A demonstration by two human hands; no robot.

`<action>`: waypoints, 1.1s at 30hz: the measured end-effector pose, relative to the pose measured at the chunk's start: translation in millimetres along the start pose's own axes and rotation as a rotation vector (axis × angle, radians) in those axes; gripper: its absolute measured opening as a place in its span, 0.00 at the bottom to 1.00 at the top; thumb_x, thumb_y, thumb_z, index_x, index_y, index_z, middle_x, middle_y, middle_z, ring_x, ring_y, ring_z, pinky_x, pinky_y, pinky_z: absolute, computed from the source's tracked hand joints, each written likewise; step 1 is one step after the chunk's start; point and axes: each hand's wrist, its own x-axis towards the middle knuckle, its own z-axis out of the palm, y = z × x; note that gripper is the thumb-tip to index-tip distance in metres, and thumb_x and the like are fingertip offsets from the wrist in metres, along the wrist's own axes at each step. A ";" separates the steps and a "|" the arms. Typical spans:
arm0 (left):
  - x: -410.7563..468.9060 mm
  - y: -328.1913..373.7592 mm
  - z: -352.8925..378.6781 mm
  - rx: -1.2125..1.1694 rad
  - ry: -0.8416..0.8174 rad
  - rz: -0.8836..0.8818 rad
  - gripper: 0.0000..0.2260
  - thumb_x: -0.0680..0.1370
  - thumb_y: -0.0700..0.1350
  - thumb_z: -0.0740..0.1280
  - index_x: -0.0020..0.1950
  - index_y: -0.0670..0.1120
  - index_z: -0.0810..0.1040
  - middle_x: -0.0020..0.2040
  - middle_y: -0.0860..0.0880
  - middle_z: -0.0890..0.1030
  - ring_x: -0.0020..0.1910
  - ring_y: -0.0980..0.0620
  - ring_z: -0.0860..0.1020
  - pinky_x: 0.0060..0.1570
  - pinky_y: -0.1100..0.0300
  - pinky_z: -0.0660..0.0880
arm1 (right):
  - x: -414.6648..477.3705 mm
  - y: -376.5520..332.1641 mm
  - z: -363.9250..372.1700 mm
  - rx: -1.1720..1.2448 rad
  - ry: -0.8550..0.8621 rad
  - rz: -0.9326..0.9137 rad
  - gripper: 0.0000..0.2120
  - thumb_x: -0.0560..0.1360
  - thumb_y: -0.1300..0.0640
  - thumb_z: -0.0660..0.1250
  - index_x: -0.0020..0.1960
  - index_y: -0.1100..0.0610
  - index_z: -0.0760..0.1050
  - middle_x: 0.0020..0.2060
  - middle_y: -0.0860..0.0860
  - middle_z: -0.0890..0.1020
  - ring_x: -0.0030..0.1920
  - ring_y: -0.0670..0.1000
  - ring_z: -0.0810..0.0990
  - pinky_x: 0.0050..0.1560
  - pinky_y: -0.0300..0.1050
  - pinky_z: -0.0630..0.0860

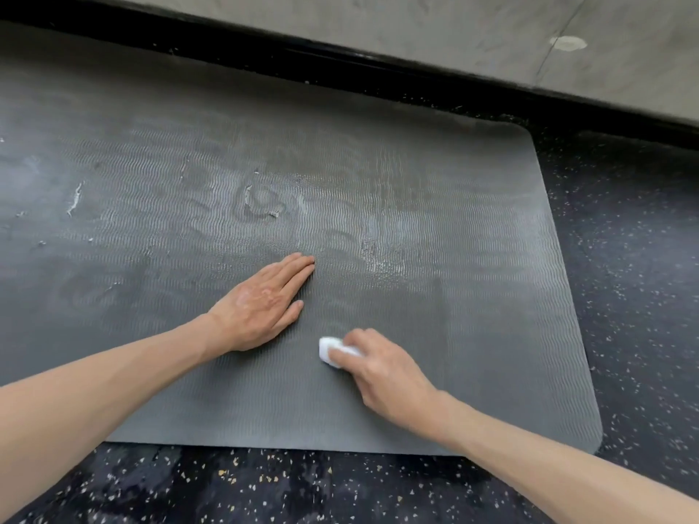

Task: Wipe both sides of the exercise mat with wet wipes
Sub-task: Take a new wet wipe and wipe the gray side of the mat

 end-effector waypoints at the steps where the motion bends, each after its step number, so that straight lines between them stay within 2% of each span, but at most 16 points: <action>1: -0.9 1.7 -0.2 -0.001 -0.001 0.003 0.27 0.81 0.52 0.52 0.75 0.36 0.62 0.75 0.41 0.64 0.75 0.45 0.62 0.73 0.53 0.56 | -9.3 -7.1 2.9 0.012 -0.040 -0.059 0.12 0.74 0.65 0.60 0.56 0.57 0.75 0.46 0.55 0.75 0.40 0.53 0.70 0.33 0.48 0.72; 3: -4.9 5.9 0.4 0.011 -0.015 0.023 0.28 0.82 0.53 0.52 0.75 0.36 0.62 0.76 0.40 0.63 0.75 0.45 0.62 0.74 0.55 0.55 | -27.4 -18.2 4.0 0.060 -0.155 -0.191 0.13 0.73 0.66 0.66 0.56 0.57 0.76 0.47 0.55 0.75 0.40 0.52 0.72 0.33 0.45 0.72; 5: -9.2 8.5 1.6 0.025 -0.032 0.051 0.29 0.82 0.54 0.52 0.76 0.36 0.61 0.77 0.41 0.61 0.75 0.46 0.60 0.74 0.57 0.53 | -29.3 -14.7 2.1 0.041 -0.206 -0.240 0.13 0.72 0.66 0.68 0.55 0.56 0.77 0.46 0.55 0.76 0.39 0.53 0.73 0.32 0.44 0.73; 8: -11.8 7.6 2.6 0.019 -0.043 0.065 0.30 0.83 0.56 0.50 0.78 0.37 0.57 0.79 0.43 0.57 0.77 0.48 0.57 0.75 0.57 0.52 | -16.0 -0.1 -2.7 0.003 -0.054 -0.035 0.11 0.73 0.64 0.62 0.53 0.56 0.78 0.44 0.53 0.75 0.38 0.53 0.72 0.30 0.46 0.73; 10: -11.5 7.0 2.3 0.028 -0.054 0.069 0.31 0.83 0.58 0.47 0.78 0.38 0.57 0.79 0.43 0.57 0.78 0.47 0.57 0.75 0.56 0.52 | -21.9 -3.4 -0.6 0.003 -0.021 -0.006 0.12 0.73 0.63 0.60 0.55 0.56 0.76 0.43 0.53 0.74 0.39 0.52 0.70 0.30 0.45 0.70; 13: -11.3 6.7 2.5 0.031 -0.062 0.075 0.31 0.83 0.58 0.45 0.78 0.38 0.57 0.79 0.42 0.57 0.78 0.47 0.57 0.75 0.55 0.53 | -52.1 -20.3 4.6 0.052 -0.233 -0.236 0.16 0.70 0.66 0.64 0.57 0.56 0.73 0.44 0.53 0.73 0.39 0.51 0.68 0.30 0.45 0.69; 15: -11.5 7.3 3.6 0.041 -0.061 0.073 0.31 0.83 0.57 0.47 0.78 0.37 0.57 0.79 0.42 0.57 0.78 0.47 0.57 0.75 0.55 0.53 | -56.2 -15.0 0.6 0.029 -0.307 -0.311 0.16 0.69 0.67 0.66 0.55 0.55 0.74 0.45 0.53 0.74 0.40 0.50 0.68 0.29 0.45 0.70; 18: -10.4 7.7 3.5 0.045 -0.064 0.068 0.31 0.83 0.57 0.47 0.78 0.36 0.58 0.79 0.41 0.58 0.77 0.46 0.58 0.75 0.56 0.51 | -36.9 7.5 -6.3 0.003 -0.157 -0.142 0.13 0.72 0.67 0.67 0.54 0.55 0.76 0.45 0.53 0.75 0.39 0.52 0.72 0.30 0.44 0.73; 20: -9.5 6.8 2.4 0.049 -0.071 0.068 0.32 0.83 0.58 0.45 0.78 0.37 0.57 0.79 0.42 0.57 0.78 0.46 0.57 0.75 0.56 0.50 | -32.3 13.0 -7.0 -0.022 -0.049 -0.018 0.12 0.73 0.65 0.64 0.55 0.56 0.76 0.45 0.53 0.74 0.39 0.52 0.71 0.31 0.46 0.73; 21: -9.4 6.2 2.2 0.049 -0.071 0.068 0.32 0.83 0.59 0.44 0.78 0.37 0.57 0.79 0.42 0.57 0.78 0.46 0.57 0.75 0.56 0.50 | -36.5 10.2 -5.0 -0.020 -0.044 -0.019 0.12 0.74 0.64 0.61 0.56 0.55 0.75 0.45 0.53 0.73 0.39 0.51 0.70 0.32 0.46 0.72; 23: -9.6 5.9 2.9 0.047 -0.066 0.069 0.32 0.83 0.59 0.45 0.78 0.37 0.57 0.79 0.42 0.57 0.78 0.46 0.58 0.75 0.56 0.50 | -56.2 -1.0 -0.8 -0.002 -0.141 -0.142 0.13 0.75 0.63 0.58 0.58 0.54 0.73 0.45 0.52 0.73 0.40 0.49 0.68 0.34 0.41 0.67; 25: -10.2 6.3 4.2 0.048 -0.069 0.068 0.31 0.83 0.58 0.46 0.78 0.37 0.57 0.79 0.42 0.56 0.78 0.47 0.57 0.75 0.56 0.50 | -71.1 -5.5 -4.8 -0.041 -0.273 -0.309 0.14 0.72 0.63 0.61 0.56 0.53 0.74 0.45 0.51 0.74 0.40 0.47 0.65 0.34 0.38 0.61; 26: -10.4 6.9 4.8 0.046 -0.068 0.065 0.31 0.83 0.58 0.47 0.78 0.37 0.57 0.79 0.42 0.56 0.78 0.47 0.57 0.75 0.56 0.50 | -70.3 -0.7 -9.0 -0.073 -0.296 -0.345 0.14 0.72 0.63 0.62 0.55 0.52 0.75 0.44 0.50 0.74 0.40 0.47 0.66 0.34 0.37 0.62; 28: -10.0 7.5 4.7 0.044 -0.058 0.062 0.31 0.82 0.58 0.47 0.78 0.37 0.57 0.79 0.42 0.56 0.78 0.47 0.57 0.75 0.57 0.50 | -56.8 16.9 -16.9 -0.078 -0.224 -0.233 0.12 0.74 0.61 0.60 0.55 0.52 0.76 0.43 0.50 0.75 0.40 0.48 0.69 0.34 0.39 0.68; 31: -9.5 6.9 3.6 0.046 -0.056 0.062 0.32 0.82 0.58 0.46 0.78 0.38 0.55 0.80 0.43 0.55 0.78 0.47 0.55 0.76 0.58 0.48 | -44.1 34.9 -21.9 -0.082 0.005 0.043 0.13 0.75 0.60 0.56 0.57 0.53 0.72 0.42 0.52 0.75 0.39 0.50 0.71 0.30 0.45 0.73; 33: -9.7 6.9 3.4 0.054 -0.049 0.062 0.32 0.82 0.59 0.45 0.79 0.38 0.55 0.80 0.43 0.55 0.78 0.48 0.55 0.76 0.58 0.48 | -61.5 26.1 -15.4 -0.099 -0.031 -0.006 0.14 0.75 0.62 0.57 0.58 0.54 0.73 0.42 0.51 0.73 0.38 0.49 0.69 0.31 0.44 0.72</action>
